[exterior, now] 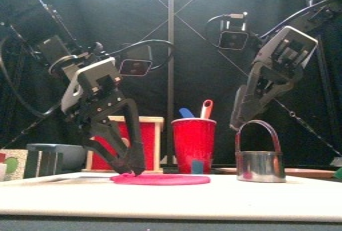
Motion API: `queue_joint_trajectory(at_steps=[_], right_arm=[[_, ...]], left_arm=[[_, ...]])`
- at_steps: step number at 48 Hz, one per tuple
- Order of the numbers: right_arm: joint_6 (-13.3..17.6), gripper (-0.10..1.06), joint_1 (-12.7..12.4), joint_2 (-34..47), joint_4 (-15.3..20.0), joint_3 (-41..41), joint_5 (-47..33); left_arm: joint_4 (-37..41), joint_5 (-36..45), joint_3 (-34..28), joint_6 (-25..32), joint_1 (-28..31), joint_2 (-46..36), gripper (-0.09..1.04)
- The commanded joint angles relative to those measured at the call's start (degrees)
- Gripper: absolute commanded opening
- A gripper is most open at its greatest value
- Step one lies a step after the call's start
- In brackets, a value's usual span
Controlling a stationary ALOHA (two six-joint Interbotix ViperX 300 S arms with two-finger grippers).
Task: Get the cutter from the drawer then cut the dough then place the extra dough in the bowl
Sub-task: Place the extra dough in the bowl
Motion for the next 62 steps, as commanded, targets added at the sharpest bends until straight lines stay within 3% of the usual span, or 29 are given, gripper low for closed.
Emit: queue_joint_trajectory(at_steps=[1, 23, 51, 62], right_arm=[[-0.09, 0.78, -0.09, -0.97, 0.26, -0.88, -0.26], [-0.09, 0.77, 0.0, -0.97, 0.53, -0.79, -0.26], [0.0, 0.77, 0.0, -0.53, 0.7, -0.79, -0.26], [0.0, 0.77, 0.0, -0.44, 0.79, -0.79, -0.26]], left_arm=[[-0.09, 0.44, -0.79, 0.0, 0.18, -0.53, 0.89], [-0.44, 0.97, -0.62, -0.09, 0.18, 0.35, 0.87], [0.7, 1.14, 0.18, 0.0, -0.18, 0.35, 0.59], [2.2, 1.14, 0.18, 0.0, -0.18, 0.18, 0.55]])
